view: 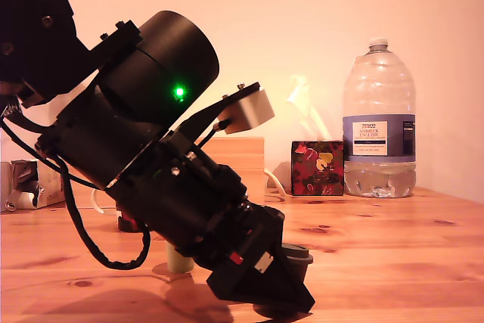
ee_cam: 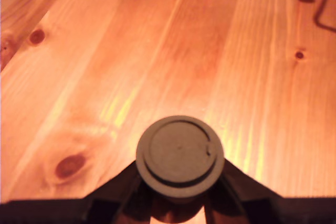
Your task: Pick up the coffee capsules from the table one by one and drop them inside the nearest coffee cup
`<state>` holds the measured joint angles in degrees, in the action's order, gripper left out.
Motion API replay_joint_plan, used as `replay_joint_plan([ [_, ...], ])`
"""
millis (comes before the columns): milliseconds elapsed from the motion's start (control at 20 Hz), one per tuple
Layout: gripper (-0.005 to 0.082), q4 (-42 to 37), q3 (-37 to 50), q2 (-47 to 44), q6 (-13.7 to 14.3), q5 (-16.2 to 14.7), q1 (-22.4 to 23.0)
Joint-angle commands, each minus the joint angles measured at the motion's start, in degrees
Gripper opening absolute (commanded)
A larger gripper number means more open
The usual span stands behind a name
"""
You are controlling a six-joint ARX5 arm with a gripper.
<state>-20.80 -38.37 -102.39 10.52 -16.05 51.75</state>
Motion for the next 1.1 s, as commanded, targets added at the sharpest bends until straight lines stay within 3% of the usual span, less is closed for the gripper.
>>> replay_joint_plan([
  [0,0.0178,-0.55,1.16,-0.26,-0.02,-0.20,0.13],
  [150,0.0178,-0.15,1.16,2.75,-0.07,-0.17,-0.15],
  [400,0.0178,1.84,1.16,11.58,-3.23,-0.13,-2.14],
  [550,0.0178,5.70,1.16,17.51,-3.19,0.11,-4.57],
  [1050,0.0178,14.80,1.18,26.05,-1.03,2.95,-20.37],
])
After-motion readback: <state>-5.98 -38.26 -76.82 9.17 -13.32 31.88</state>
